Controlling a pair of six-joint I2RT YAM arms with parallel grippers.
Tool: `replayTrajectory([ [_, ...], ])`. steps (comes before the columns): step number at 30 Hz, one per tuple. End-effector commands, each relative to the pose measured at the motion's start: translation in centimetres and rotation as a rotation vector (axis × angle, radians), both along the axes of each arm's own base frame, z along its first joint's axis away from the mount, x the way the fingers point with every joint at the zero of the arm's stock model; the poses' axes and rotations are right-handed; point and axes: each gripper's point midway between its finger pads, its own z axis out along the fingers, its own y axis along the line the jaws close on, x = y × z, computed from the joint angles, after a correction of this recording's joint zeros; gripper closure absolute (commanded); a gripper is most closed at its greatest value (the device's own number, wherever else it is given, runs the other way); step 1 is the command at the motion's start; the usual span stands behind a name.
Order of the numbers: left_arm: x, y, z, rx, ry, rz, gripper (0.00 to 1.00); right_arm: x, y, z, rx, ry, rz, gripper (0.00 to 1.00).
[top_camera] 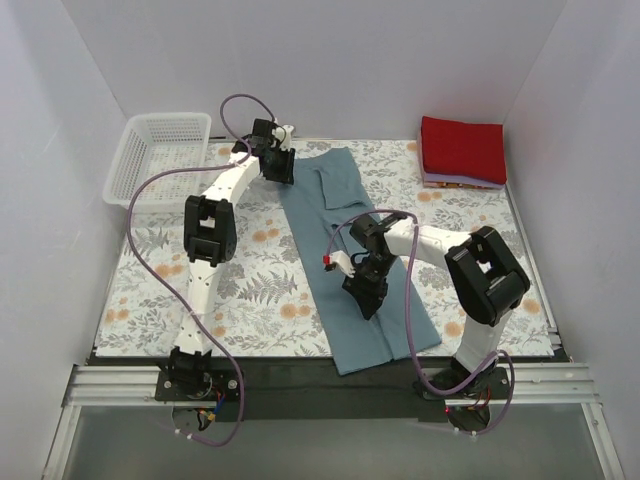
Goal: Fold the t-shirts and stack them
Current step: Fold the tshirt
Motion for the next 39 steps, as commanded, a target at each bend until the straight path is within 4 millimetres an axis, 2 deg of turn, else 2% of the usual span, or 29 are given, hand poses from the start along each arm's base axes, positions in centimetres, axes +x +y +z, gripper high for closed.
replayTrajectory([
  [1,1.3,-0.8,10.7,-0.071,-0.177,-0.052,0.71,0.2,3.7,5.7,0.181,0.094,-0.054,0.61],
  [2,0.1,-0.6,9.5,-0.073,-0.138,-0.039,0.70,1.0,3.7,6.3,0.185,0.058,-0.054,0.61],
  [3,0.3,-0.7,10.4,-0.093,-0.189,-0.032,0.64,1.9,3.2,7.2,0.194,0.026,-0.072,0.60],
  [4,-0.3,-0.6,11.8,-0.107,-0.219,-0.027,0.61,2.6,3.1,7.6,0.199,-0.004,-0.078,0.60],
  [5,-1.6,-0.9,15.1,-0.144,-0.275,-0.051,0.57,3.5,2.3,7.4,0.166,-0.047,-0.085,0.60],
  [6,-3.0,-0.7,13.5,-0.151,-0.246,-0.058,0.56,3.9,1.8,7.1,0.149,-0.071,-0.087,0.60],
  [8,-4.9,-1.2,14.7,-0.191,-0.247,-0.096,0.55,4.6,0.6,6.0,0.104,-0.089,-0.104,0.61],
  [10,-6.8,-1.9,13.0,-0.193,-0.180,-0.112,0.58,5.5,0.1,4.9,0.078,-0.102,-0.144,0.62],
  [11,-7.6,-2.3,12.5,-0.204,-0.150,-0.130,0.61,5.7,-0.2,4.4,0.066,-0.106,-0.161,0.62],
  [13,-9.9,-3.3,10.2,-0.213,-0.047,-0.140,0.71,6.9,-0.5,3.9,0.060,-0.117,-0.209,0.64],
  [15,-11.7,-4.2,8.9,-0.234,0.025,-0.155,0.75,8.0,-1.1,3.4,0.039,-0.119,-0.249,0.66],
  [16,-13.3,-4.9,7.3,-0.233,0.080,-0.160,0.76,8.2,-1.2,3.3,0.036,-0.119,-0.256,0.66],
  [18,-15.2,-5.8,5.9,-0.224,0.127,-0.185,0.76,8.1,-2.1,2.9,0.016,-0.111,-0.270,0.68],
  [19,-16.3,-5.5,4.5,-0.209,0.168,-0.175,0.76,7.9,-2.2,2.8,0.012,-0.111,-0.265,0.68],
  [20,-16.6,-5.5,3.9,-0.204,0.185,-0.171,0.76,7.7,-2.2,2.9,0.020,-0.113,-0.261,0.68],
  [24,-16.6,-4.6,1.3,-0.151,0.223,-0.125,0.80,6.0,-2.0,2.9,0.055,-0.053,-0.267,0.67],
  [27,-15.6,-4.0,-0.2,-0.095,0.227,-0.108,0.81,4.9,-1.1,2.9,0.101,0.013,-0.298,0.63],
  [28,-15.2,-3.8,-0.6,-0.078,0.231,-0.105,0.81,4.0,-1.1,2.5,0.099,0.050,-0.301,0.62],
  [29,-14.7,-3.4,-2.4,-0.046,0.253,-0.102,0.81,3.5,-0.9,2.0,0.100,0.088,-0.306,0.62],
  [31,-12.7,-2.8,-1.9,-0.035,0.250,-0.089,0.82,2.8,-0.7,1.4,0.101,0.130,-0.309,0.62],
  [32,-11.5,-2.0,-2.9,-0.020,0.263,-0.074,0.82,2.4,-0.2,1.0,0.110,0.177,-0.319,0.62],
  [35,-9.7,-1.1,-3.5,-0.004,0.247,-0.065,0.83,3.2,1.7,1.3,0.170,0.217,-0.324,0.61],
  [36,-8.4,-0.6,-3.5,-0.007,0.225,-0.065,0.83,3.6,2.4,1.6,0.188,0.221,-0.329,0.59],
  [39,-7.2,-0.3,-3.7,-0.018,0.214,-0.076,0.81,6.6,4.7,3.9,0.282,0.171,-0.323,0.54],
])
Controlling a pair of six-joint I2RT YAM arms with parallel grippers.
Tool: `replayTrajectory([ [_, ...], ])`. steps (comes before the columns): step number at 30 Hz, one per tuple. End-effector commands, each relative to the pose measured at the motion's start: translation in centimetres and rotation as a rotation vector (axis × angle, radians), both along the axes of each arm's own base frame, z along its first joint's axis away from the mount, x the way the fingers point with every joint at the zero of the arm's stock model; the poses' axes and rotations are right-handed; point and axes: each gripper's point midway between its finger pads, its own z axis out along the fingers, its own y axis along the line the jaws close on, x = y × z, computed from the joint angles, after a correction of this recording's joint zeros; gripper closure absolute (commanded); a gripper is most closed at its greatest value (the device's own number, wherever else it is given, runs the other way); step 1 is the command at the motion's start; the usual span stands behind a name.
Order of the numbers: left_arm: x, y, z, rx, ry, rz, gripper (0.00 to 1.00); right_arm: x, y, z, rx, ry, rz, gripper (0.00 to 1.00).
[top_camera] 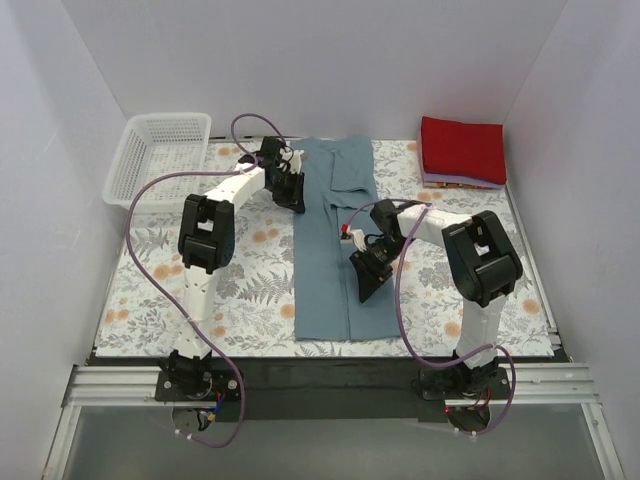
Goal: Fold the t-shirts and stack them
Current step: Fold the tshirt
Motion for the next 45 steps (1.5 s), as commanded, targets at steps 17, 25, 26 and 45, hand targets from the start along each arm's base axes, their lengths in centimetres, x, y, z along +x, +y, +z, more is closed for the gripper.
replayTrajectory([
  [17,-5.0,0.8,25.4,-0.240,-0.677,-0.283,0.19,15.2,1.7,27.7,0.215,-1.227,0.018,0.32],
  [25,-18.5,2.6,23.7,-0.197,-0.853,-0.631,0.17,9.1,0.9,28.8,0.355,-1.445,0.249,0.02],
  [26,-20.1,2.9,22.2,-0.189,-0.828,-0.686,0.17,7.7,0.6,28.6,0.360,-1.468,0.278,0.02],
  [45,-34.8,2.5,1.9,0.035,-0.620,-1.150,0.52,-7.8,-0.5,1.9,0.206,-0.996,0.825,0.50],
])
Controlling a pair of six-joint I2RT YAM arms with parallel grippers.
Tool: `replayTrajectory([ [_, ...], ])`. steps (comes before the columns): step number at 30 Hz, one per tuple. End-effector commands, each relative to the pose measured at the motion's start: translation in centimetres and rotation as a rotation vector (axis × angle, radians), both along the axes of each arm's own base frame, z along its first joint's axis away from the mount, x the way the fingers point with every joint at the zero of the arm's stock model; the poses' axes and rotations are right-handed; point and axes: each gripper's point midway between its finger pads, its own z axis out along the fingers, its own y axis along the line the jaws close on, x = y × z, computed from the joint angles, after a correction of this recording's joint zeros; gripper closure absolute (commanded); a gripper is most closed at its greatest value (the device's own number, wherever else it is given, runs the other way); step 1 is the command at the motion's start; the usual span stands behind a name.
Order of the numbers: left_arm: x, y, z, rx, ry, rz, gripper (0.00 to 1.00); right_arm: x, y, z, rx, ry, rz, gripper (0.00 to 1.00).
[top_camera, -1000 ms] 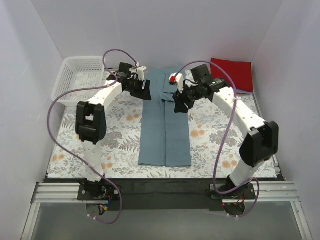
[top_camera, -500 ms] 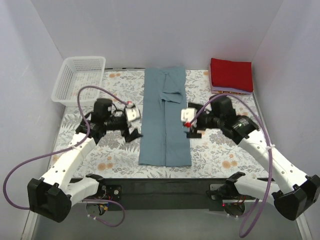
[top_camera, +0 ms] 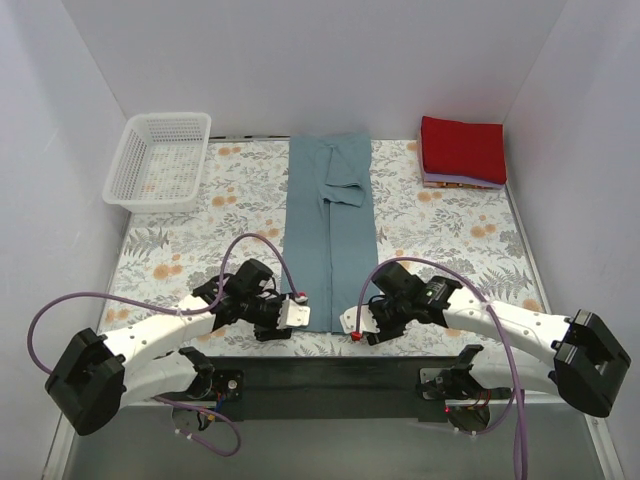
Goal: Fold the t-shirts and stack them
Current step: Fold the tshirt
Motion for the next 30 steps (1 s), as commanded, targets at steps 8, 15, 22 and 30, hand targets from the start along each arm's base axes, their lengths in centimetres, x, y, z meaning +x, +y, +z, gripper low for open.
replayTrajectory([
  [8,1.5,0.1,-2.7,0.059,-0.099,0.024,0.53,0.9,0.2,-2.7,-0.030,-0.062,0.006,0.50],
  [15,1.4,0.7,-4.5,0.101,-0.102,0.019,0.58,1.1,-0.3,-4.8,-0.078,-0.049,-0.035,0.60],
  [22,1.0,-0.8,-4.0,0.085,-0.087,-0.009,0.95,1.3,0.5,-4.5,-0.089,-0.031,-0.061,0.99],
  [30,-4.8,-3.4,1.0,-0.050,-0.002,-0.170,1.00,-3.0,2.4,0.1,0.012,0.006,0.023,0.99],
])
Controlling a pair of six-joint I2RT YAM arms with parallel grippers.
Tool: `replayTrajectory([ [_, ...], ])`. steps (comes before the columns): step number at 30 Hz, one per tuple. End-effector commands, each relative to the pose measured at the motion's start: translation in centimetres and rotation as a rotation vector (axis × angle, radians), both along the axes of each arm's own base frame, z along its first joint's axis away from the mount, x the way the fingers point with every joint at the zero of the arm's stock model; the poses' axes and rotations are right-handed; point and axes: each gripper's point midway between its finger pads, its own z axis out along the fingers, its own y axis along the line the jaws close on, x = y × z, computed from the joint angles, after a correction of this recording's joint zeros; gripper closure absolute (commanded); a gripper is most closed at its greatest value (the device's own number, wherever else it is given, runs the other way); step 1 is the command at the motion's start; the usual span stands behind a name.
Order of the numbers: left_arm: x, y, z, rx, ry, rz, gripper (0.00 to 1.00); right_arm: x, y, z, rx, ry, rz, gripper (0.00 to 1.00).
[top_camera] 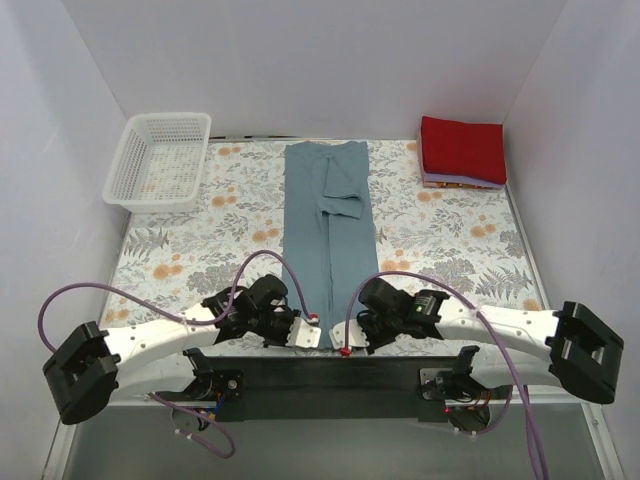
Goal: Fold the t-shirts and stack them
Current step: Fold the tshirt
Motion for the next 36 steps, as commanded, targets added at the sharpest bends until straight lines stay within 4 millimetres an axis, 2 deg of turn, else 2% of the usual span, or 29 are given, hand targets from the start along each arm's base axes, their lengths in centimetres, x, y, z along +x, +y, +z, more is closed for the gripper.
replayTrajectory([
  [1,-3.1,-1.4,4.1,-0.098,0.093,-0.057,1.00,-1.6,0.8,3.3,0.071,0.030,0.008,0.99],
  [3,-2.2,-1.6,5.0,-0.107,0.075,0.000,1.00,-0.9,1.5,5.2,0.116,-0.006,-0.011,0.99],
  [5,-0.9,-1.9,6.3,-0.129,0.054,0.041,1.00,-0.1,1.6,6.2,0.130,-0.042,-0.017,0.99],
  [7,0.6,-2.1,7.4,-0.160,0.045,0.071,1.00,1.5,1.7,7.5,0.162,-0.072,-0.044,0.99],
  [8,2.9,-2.2,8.7,-0.184,0.016,0.108,1.00,2.4,1.7,7.9,0.166,-0.089,-0.055,0.99],
  [10,5.0,-2.1,9.8,-0.204,0.001,0.128,1.00,5.0,1.8,9.3,0.187,-0.123,-0.081,0.99],
  [11,7.1,-1.8,10.2,-0.202,-0.012,0.166,1.00,5.9,2.0,9.9,0.198,-0.137,-0.087,0.99],
  [12,8.2,-1.8,10.5,-0.205,-0.040,0.165,1.00,6.9,2.0,9.8,0.185,-0.152,-0.076,0.99],
  [14,11.0,-1.8,11.7,-0.238,-0.085,0.197,1.00,9.5,2.2,11.2,0.206,-0.183,-0.102,0.99],
  [15,12.2,-1.8,11.2,-0.228,-0.089,0.207,1.00,10.4,2.3,11.4,0.207,-0.191,-0.102,0.99],
  [16,13.4,-1.9,11.5,-0.241,-0.110,0.216,1.00,12.0,2.0,11.2,0.200,-0.189,-0.115,0.99],
  [17,15.0,-1.3,11.8,-0.248,-0.122,0.245,1.00,13.3,2.4,12.2,0.220,-0.214,-0.117,0.99],
  [18,16.5,-1.4,11.5,-0.245,-0.116,0.260,1.00,14.3,2.4,12.4,0.223,-0.222,-0.123,0.99],
  [19,17.9,-1.4,11.8,-0.256,-0.137,0.269,1.00,15.7,2.0,11.8,0.213,-0.216,-0.134,0.99],
  [20,19.4,-0.8,11.7,-0.257,-0.141,0.300,1.00,17.1,2.4,12.7,0.237,-0.246,-0.138,0.99],
  [21,20.4,-0.7,11.8,-0.260,-0.145,0.311,1.00,18.0,2.5,11.9,0.221,-0.236,-0.142,0.99],
  [22,22.1,-0.9,11.8,-0.264,-0.155,0.319,1.00,19.1,2.3,11.9,0.223,-0.246,-0.150,0.99],
  [26,26.6,-0.4,11.7,-0.265,-0.195,0.352,1.00,22.9,2.6,12.0,0.230,-0.271,-0.163,0.99],
  [29,29.3,0.0,11.0,-0.254,-0.211,0.364,1.00,25.8,2.7,11.8,0.231,-0.290,-0.173,0.99],
  [30,29.9,0.1,10.7,-0.252,-0.213,0.368,1.00,26.6,2.8,10.8,0.217,-0.277,-0.174,0.99],
  [31,30.5,0.3,10.7,-0.250,-0.221,0.370,1.00,27.8,2.9,11.4,0.226,-0.295,-0.182,0.99],
  [33,31.8,0.5,10.0,-0.243,-0.223,0.376,1.00,28.9,3.0,11.1,0.225,-0.297,-0.184,0.99],
  [35,32.7,0.6,9.7,-0.242,-0.232,0.381,1.00,30.3,3.0,10.2,0.216,-0.289,-0.191,0.99],
  [36,33.1,0.7,8.9,-0.234,-0.224,0.385,1.00,30.6,3.0,9.3,0.205,-0.274,-0.191,0.99],
])
